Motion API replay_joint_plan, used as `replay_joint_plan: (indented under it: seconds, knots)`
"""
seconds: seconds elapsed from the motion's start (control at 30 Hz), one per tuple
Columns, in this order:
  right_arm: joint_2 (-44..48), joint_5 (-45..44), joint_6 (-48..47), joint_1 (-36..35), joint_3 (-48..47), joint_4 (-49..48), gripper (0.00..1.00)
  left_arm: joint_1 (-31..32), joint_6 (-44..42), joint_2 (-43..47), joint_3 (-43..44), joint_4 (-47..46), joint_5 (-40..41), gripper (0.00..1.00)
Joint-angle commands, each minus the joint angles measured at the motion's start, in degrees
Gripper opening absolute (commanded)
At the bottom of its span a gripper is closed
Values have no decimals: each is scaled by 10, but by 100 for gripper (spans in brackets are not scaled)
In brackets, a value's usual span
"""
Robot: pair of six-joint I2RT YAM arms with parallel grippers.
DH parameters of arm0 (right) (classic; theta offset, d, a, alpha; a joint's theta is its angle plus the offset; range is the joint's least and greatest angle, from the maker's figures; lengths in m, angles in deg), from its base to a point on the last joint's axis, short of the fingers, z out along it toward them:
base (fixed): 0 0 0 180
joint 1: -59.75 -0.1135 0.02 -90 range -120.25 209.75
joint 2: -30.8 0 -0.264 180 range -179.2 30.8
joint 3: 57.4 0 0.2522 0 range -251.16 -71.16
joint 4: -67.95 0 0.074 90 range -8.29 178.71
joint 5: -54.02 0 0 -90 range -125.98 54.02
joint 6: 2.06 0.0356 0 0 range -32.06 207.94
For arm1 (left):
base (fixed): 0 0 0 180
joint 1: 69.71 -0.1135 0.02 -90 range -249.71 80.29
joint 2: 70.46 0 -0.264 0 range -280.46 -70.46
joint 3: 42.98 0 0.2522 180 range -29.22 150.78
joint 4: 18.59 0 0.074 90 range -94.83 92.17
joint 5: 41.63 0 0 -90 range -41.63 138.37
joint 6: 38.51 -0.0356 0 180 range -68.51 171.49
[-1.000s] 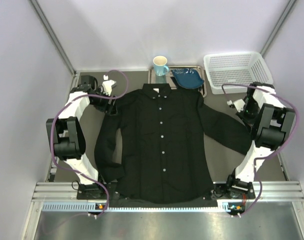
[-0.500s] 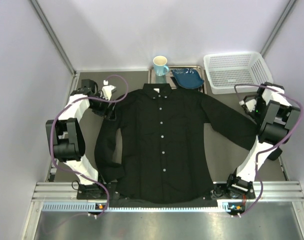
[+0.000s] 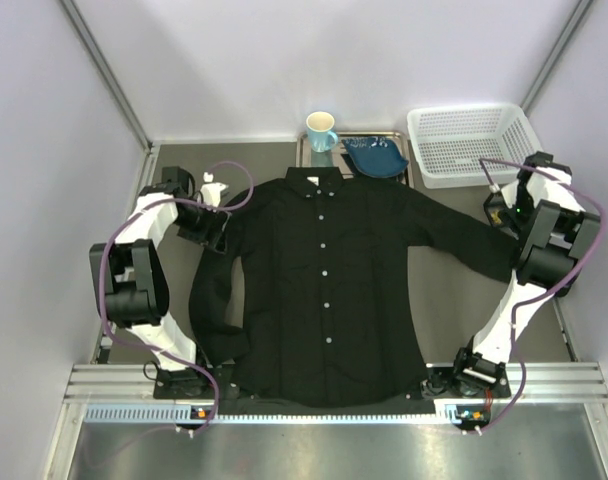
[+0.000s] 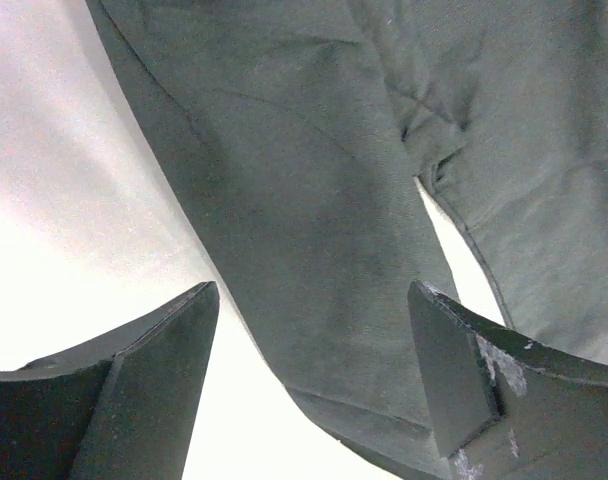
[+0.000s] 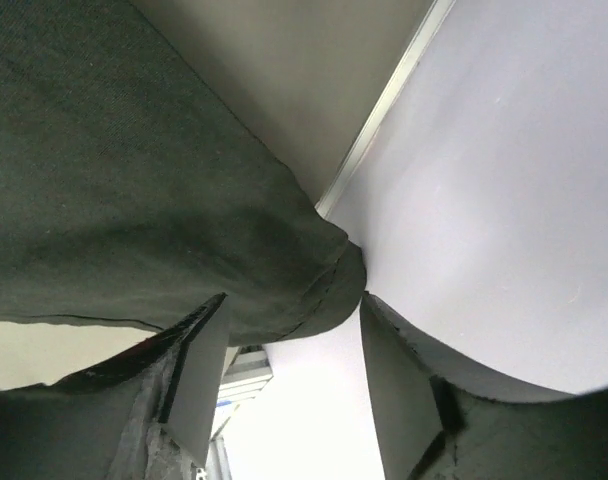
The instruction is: Pin the brooch onto the clothing
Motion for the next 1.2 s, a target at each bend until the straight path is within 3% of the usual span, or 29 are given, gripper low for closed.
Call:
replay_joint_plan:
  seconds: [0.0, 0.27, 0.37, 0.43, 0.57, 0.73, 0.8, 0.83, 0.87, 0.93, 0.97, 1.03, 1.17]
  knots:
    - [34, -8, 9, 4, -2, -9, 61, -2, 9, -26, -1, 18, 34, 81]
    - [132, 103, 10, -46, 32, 37, 83, -2, 37, -107, 24, -8, 85, 56]
    - [156, 150, 20, -75, 44, 45, 91, -1, 42, -156, 69, -20, 126, 40]
    - [166, 170, 33, -105, 34, 63, 94, -1, 41, -193, 104, -19, 140, 23]
    - [157, 229, 63, -150, -2, 88, 95, 0, 45, -251, 215, -7, 145, 0]
    - [135, 296, 86, -202, -32, 102, 95, 1, 38, -278, 315, -3, 145, 0]
    - [131, 325, 88, -218, -31, 102, 95, -1, 24, -258, 304, -18, 151, 0]
    - [125, 333, 92, -237, -30, 102, 95, -2, 20, -228, 268, -31, 165, 2]
    - [122, 343, 94, -245, -29, 102, 96, -4, 15, -209, 245, -45, 182, 21]
    - [115, 353, 102, -255, -26, 103, 95, -15, -3, -151, 203, -62, 190, 45]
    - [111, 362, 105, -263, -27, 103, 96, -22, -6, -133, 178, -46, 179, 65]
    - [109, 370, 109, -268, -24, 103, 96, -50, -5, -78, 156, 4, 137, 78]
    - [107, 393, 113, -274, -12, 103, 96, -108, -4, 18, 80, 70, 62, 82]
